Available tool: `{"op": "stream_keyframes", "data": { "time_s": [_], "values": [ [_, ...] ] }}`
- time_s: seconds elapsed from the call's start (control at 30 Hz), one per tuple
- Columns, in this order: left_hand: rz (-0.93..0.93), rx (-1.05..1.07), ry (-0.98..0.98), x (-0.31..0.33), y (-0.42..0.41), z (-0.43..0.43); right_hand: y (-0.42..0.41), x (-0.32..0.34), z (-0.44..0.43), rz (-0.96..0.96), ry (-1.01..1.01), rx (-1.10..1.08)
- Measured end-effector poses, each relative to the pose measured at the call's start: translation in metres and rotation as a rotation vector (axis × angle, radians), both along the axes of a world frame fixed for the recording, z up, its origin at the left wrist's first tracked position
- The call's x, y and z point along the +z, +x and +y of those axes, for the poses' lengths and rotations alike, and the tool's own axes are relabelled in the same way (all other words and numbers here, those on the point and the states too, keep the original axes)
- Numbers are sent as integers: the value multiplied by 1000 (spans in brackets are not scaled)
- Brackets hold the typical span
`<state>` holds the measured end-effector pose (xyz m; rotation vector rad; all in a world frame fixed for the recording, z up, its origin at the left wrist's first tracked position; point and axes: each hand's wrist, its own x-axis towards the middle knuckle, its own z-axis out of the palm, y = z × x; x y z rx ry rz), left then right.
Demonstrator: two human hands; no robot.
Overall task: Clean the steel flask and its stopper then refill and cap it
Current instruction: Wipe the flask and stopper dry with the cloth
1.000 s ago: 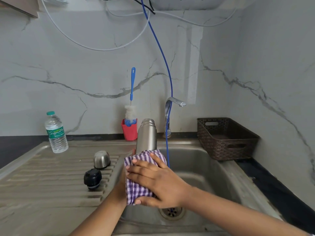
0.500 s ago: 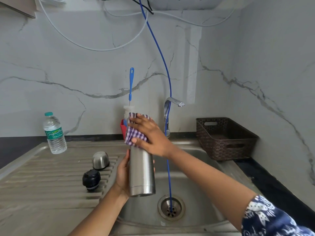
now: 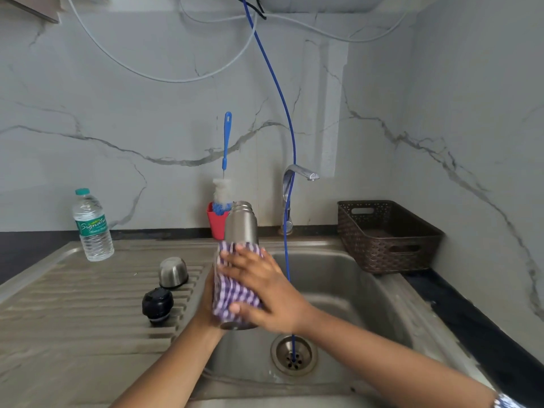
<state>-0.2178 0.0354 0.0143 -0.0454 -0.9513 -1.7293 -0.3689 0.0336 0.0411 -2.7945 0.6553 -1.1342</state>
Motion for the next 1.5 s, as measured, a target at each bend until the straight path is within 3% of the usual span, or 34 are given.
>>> {"op": "stream_keyframes", "data": {
  "time_s": [0.03, 0.07, 0.2, 0.37, 0.5, 0.6, 0.73, 0.83, 1.07, 1.27, 1.5],
  "values": [
    [12, -1, 6, -5, -3, -11, 4, 9, -10, -29, 32, -40],
    [-33, 150, 2, -2, -12, -10, 8, 20, -22, -61, 62, -88],
    [-257, 336, 356, -2, -19, -17, 16, 53, -65, -245, 336, -155],
    [-117, 348, 431, 2, -20, -15, 18, 27, -39, -164, 433, -82],
    [-34, 277, 327, 9, -14, -11, 8, -6, 7, -187, 413, -32],
    [-152, 445, 364, 22, -22, -7, 4, -21, 36, -495, 610, -64],
    [-106, 683, 407, 33, -36, -12, 16, -7, 36, -1229, 1329, -61],
    [-82, 785, 330, 35, -43, -14, 12, 10, 21, -1426, 1516, -69],
    [-87, 936, 242, 25, -37, -28, 21, -4, 24, -1587, 1701, 226],
    [-143, 910, 159, 24, -47, -24, 9, 2, 9, -1596, 1728, 49],
    [-124, 967, 170, 35, -46, -30, 21, 2, 23, -1638, 1682, 123]
  ]
}}
